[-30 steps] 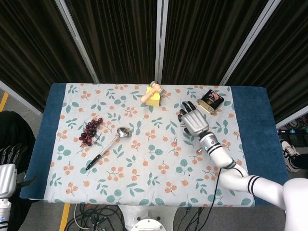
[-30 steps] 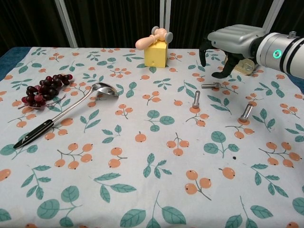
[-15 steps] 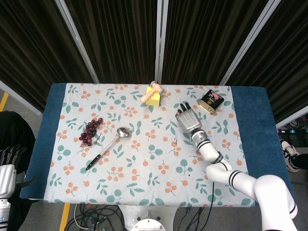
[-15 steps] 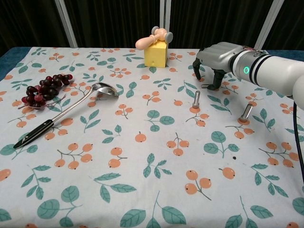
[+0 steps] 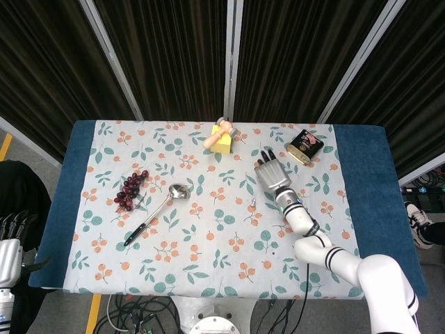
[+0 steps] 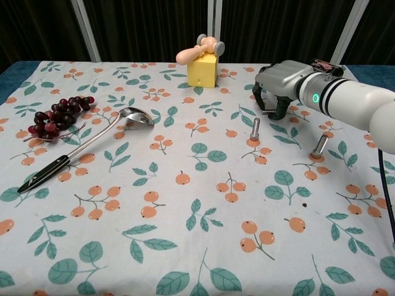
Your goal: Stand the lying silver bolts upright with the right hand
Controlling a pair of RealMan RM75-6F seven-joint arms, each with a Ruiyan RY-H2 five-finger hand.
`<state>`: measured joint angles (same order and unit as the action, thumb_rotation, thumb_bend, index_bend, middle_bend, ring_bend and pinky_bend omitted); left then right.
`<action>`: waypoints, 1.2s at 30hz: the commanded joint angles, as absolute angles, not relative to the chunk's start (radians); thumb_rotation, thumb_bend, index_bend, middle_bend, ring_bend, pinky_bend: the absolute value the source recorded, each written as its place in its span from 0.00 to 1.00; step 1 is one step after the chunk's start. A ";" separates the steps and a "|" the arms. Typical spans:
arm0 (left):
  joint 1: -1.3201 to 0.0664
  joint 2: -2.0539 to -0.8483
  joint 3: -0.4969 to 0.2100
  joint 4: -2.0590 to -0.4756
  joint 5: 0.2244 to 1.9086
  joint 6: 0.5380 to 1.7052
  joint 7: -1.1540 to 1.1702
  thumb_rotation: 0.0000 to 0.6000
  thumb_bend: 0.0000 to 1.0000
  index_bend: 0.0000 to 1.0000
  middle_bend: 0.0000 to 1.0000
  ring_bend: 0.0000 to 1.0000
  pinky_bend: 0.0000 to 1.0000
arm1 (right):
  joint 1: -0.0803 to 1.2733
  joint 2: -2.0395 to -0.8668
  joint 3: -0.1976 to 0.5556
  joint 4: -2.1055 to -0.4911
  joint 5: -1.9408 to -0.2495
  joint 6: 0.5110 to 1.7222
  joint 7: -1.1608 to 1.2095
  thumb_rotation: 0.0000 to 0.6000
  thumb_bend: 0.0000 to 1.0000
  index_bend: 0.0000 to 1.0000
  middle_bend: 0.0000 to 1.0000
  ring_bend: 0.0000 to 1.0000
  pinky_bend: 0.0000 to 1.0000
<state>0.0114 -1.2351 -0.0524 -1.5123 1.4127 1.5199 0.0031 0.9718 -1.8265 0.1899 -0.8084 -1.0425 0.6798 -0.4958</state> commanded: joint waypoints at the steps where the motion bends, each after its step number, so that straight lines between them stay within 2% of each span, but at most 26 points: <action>1: 0.011 -1.236 -0.052 -1.510 1.413 1.518 0.002 1.00 0.00 0.15 0.07 0.00 0.00 | 0.972 -1.830 0.192 -0.803 -1.044 0.679 -0.493 1.00 0.26 0.50 0.24 0.00 0.00; 8: 0.010 -1.239 -0.053 -1.504 1.412 1.515 -0.002 1.00 0.00 0.15 0.07 0.00 0.00 | 0.972 -1.839 0.194 -0.790 -1.049 0.675 -0.485 1.00 0.28 0.52 0.25 0.00 0.00; 17: 0.011 -1.242 -0.051 -1.499 1.413 1.514 -0.007 1.00 0.00 0.15 0.07 0.00 0.00 | 0.949 -1.817 0.204 -0.837 -1.054 0.701 -0.452 1.00 0.38 0.56 0.27 0.00 0.00; 28: 0.010 -1.241 -0.050 -1.504 1.425 1.522 0.002 1.00 0.00 0.15 0.07 0.00 0.00 | 0.856 -1.685 0.239 -1.035 -1.041 0.772 -0.316 1.00 0.39 0.57 0.27 0.00 0.00; 36: 0.009 -1.239 -0.050 -1.510 1.426 1.522 0.009 1.00 0.00 0.15 0.07 0.00 0.00 | 0.839 -1.658 0.257 -1.046 -1.016 0.737 -0.222 1.00 0.39 0.57 0.26 0.00 0.00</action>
